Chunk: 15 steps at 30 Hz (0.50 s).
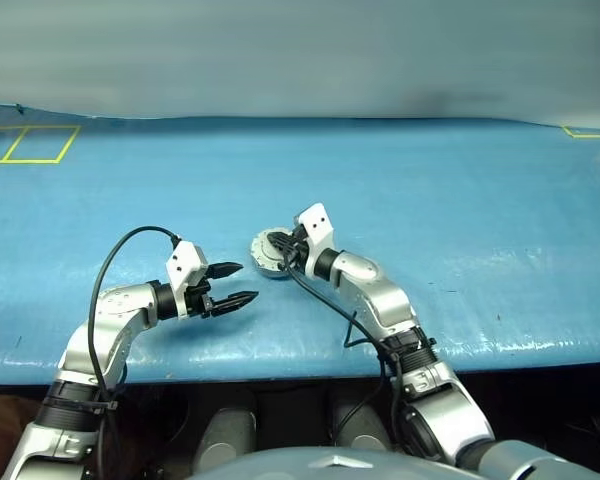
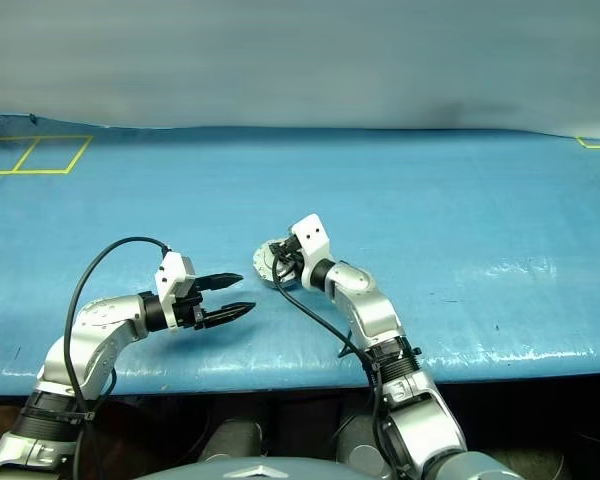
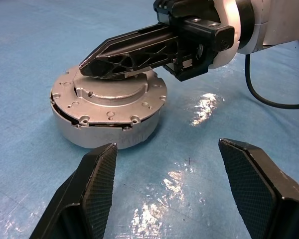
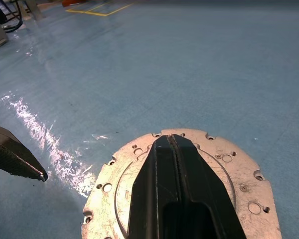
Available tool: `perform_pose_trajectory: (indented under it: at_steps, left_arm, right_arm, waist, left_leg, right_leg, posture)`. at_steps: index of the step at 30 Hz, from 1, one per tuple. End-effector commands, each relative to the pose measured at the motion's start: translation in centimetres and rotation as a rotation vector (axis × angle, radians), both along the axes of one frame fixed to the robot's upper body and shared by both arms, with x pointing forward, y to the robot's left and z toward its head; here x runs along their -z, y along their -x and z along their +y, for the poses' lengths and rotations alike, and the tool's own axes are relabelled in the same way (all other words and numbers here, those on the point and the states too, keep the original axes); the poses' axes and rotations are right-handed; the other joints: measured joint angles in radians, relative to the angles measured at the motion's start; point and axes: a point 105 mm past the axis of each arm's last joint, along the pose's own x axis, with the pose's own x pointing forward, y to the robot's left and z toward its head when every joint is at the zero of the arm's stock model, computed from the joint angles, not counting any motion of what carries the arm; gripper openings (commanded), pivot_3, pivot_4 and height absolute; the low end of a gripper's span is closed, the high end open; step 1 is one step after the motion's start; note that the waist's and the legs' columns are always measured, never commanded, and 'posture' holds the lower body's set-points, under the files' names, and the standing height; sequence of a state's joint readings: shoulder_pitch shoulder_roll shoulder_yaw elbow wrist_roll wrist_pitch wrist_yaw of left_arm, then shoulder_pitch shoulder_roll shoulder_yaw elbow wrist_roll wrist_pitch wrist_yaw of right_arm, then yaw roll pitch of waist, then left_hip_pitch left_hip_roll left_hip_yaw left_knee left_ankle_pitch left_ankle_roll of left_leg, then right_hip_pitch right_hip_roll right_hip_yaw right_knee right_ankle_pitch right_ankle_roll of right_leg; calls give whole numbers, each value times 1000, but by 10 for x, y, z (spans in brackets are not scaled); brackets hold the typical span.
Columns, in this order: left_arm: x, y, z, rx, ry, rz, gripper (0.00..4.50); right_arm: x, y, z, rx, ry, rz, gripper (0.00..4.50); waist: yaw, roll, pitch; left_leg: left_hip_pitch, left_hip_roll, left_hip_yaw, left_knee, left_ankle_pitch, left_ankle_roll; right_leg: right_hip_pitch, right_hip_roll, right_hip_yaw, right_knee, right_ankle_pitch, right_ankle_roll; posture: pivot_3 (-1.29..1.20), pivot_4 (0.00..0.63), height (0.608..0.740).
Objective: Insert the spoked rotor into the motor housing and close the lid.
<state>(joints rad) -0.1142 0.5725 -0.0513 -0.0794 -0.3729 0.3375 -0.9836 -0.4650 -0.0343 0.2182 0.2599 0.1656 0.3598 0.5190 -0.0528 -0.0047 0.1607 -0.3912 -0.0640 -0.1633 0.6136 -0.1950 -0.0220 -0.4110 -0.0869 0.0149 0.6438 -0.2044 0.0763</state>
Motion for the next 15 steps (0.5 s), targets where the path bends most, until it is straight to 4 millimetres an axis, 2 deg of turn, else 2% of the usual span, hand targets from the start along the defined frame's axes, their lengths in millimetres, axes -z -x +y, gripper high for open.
perform_pose_trajectory:
  at_steps: [1, 3, 6, 8, 10, 15]
  left_arm:
    - [-14, -1, -4, 18, 5, -58, 3532]
    - [-13, -1, -3, 15, 5, -58, 3532]
    - [-13, 0, -3, 12, 4, -58, 3532]
    - [-13, -1, -3, 11, -1, -62, 3575]
    - [-12, -2, -3, 9, -9, -70, 3575]
    - [-12, -4, -5, 14, -18, -78, 3575]
  right_arm:
    - [24, 10, -4, 10, 59, 63, 0]
    - [18, 11, -4, 8, 51, 41, 0]
    - [-7, 15, -4, -4, 9, -38, 0]
    - [-20, 18, -5, -12, -21, -69, 380]
    - [-25, 22, -5, -33, -18, -87, 827]
    - [-23, 19, -8, 7, -1, -83, 2481]
  waist:
    - [0, 0, 0]
    - [1, 0, 0]
    - [1, 0, 0]
    - [2, 0, 0]
    - [2, 1, 1]
    - [2, 1, 1]
  left_leg:
    - [0, 0, 0, 0, 0, 0]
    - [0, 0, 0, 0, 0, 0]
    - [-1, 0, 0, 0, 0, 0]
    - [-2, 0, 0, 0, 0, 0]
    - [-3, 0, 0, 0, 0, 0]
    - [-3, 1, 0, -1, 0, 0]
  right_leg:
    - [0, 0, 0, 0, 0, 0]
    - [0, 0, 0, 0, 0, -1]
    - [-1, 0, 0, 0, -1, -1]
    - [-2, 0, 0, 0, -1, -1]
    - [-3, 0, 0, 0, -1, -1]
    - [-4, 1, 0, -1, -1, -1]
  posture:
    - [0, 150, 740]
    - [0, 150, 740]
    - [0, 150, 740]
    - [0, 150, 740]
    - [0, 150, 740]
    - [0, 150, 740]
